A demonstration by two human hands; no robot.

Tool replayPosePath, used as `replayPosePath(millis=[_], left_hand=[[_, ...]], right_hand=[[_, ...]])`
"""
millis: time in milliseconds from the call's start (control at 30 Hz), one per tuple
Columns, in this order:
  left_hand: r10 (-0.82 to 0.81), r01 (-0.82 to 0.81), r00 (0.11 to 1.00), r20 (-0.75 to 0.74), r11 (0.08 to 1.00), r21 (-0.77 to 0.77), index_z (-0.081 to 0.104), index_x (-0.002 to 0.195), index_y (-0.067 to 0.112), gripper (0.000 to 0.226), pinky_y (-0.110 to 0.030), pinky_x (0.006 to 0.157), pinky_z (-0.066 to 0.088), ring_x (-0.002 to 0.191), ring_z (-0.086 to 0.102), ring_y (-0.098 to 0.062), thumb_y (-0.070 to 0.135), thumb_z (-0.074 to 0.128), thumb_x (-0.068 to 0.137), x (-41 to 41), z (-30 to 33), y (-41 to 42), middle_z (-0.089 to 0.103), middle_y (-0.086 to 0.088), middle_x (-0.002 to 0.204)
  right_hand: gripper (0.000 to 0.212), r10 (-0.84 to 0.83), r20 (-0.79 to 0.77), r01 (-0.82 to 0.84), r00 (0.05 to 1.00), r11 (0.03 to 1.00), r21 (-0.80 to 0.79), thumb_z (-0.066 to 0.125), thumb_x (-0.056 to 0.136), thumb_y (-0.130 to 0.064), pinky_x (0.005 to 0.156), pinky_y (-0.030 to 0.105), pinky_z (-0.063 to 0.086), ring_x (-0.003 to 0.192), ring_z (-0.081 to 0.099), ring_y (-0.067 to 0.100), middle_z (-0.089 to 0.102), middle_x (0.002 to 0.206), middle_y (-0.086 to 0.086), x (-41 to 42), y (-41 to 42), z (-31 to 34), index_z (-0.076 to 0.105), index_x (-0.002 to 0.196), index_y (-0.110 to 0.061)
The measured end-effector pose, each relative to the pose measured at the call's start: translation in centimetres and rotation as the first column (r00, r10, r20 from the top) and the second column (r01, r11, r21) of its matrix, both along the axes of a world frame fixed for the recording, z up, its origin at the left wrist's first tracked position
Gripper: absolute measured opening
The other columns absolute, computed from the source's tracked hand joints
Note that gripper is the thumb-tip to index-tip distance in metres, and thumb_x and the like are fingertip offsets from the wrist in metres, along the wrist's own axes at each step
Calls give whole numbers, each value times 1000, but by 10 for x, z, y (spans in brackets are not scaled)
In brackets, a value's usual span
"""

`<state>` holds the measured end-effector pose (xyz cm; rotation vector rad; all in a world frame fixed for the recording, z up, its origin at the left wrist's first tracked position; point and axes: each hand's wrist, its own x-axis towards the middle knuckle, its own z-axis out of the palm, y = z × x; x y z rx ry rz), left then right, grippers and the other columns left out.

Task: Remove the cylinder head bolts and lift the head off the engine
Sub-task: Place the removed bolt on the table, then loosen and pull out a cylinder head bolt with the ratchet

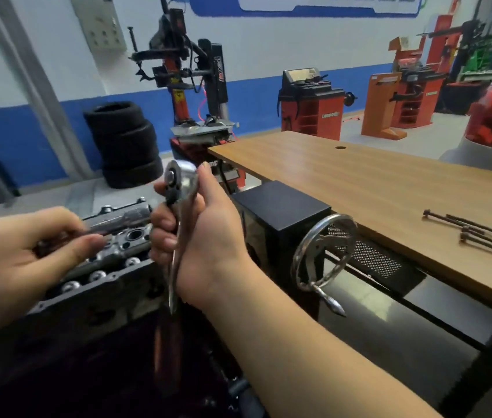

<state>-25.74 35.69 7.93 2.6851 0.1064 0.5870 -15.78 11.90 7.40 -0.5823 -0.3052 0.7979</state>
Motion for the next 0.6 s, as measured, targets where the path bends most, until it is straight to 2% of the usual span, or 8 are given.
replayPosePath(millis=[67,167,233,300,400,467,533,600], left_hand=[[87,-103,990,108,984,149,72,105,33,46,-25,52,47,57,61,-6,76,58,94,-9,3,-1,66,13,68],[149,-182,968,200,971,157,71,100,37,54,-29,55,50,61,61,-1,85,50,91,-28,24,-2,66,16,66],[149,-180,967,209,974,140,72,99,38,57,-28,52,48,61,62,-2,89,47,89,-34,26,-2,66,15,65],[174,-204,963,207,969,139,72,95,38,60,-29,51,46,61,63,-5,92,46,86,-39,24,2,66,13,65],[219,-229,969,114,969,87,72,91,36,59,-33,56,51,62,63,-10,91,49,83,-43,19,7,68,9,66],[223,-229,973,66,968,105,71,89,36,56,-36,60,53,64,63,-10,88,50,82,-43,16,9,67,10,66],[236,-239,971,40,962,135,70,88,38,53,-37,60,54,65,63,-8,87,50,82,-41,13,13,68,13,67],[238,-240,971,28,963,120,70,88,40,50,-39,60,54,66,64,-8,86,50,83,-40,11,12,68,14,67]], right_hand=[[56,-39,-41,42,998,998,52,44,99,-74,51,24,23,52,34,11,46,67,-2,-5,15,0,58,107,-20],[63,-121,-9,121,993,986,115,49,89,-83,45,23,24,56,39,11,52,76,-1,-13,34,-5,60,106,-24],[61,-137,98,125,986,985,117,67,83,-76,44,22,28,60,43,10,53,84,-2,-19,40,-15,59,112,-23],[52,-151,295,155,944,988,10,77,83,-55,45,21,34,61,50,6,55,86,-6,-23,43,-30,55,117,-22],[26,-268,706,433,656,899,-61,72,88,-53,59,21,44,66,54,0,59,78,-17,-28,49,-54,56,105,-42],[22,-372,761,529,531,848,45,69,91,-60,63,24,46,67,54,3,60,76,-16,-32,50,-66,57,98,-43],[30,-424,696,518,579,851,88,67,90,-67,64,29,48,68,57,10,63,77,-10,-30,48,-72,64,94,-37],[39,-415,639,508,648,860,43,65,91,-66,67,22,50,74,62,9,70,82,-4,-21,45,-74,71,94,-27]])
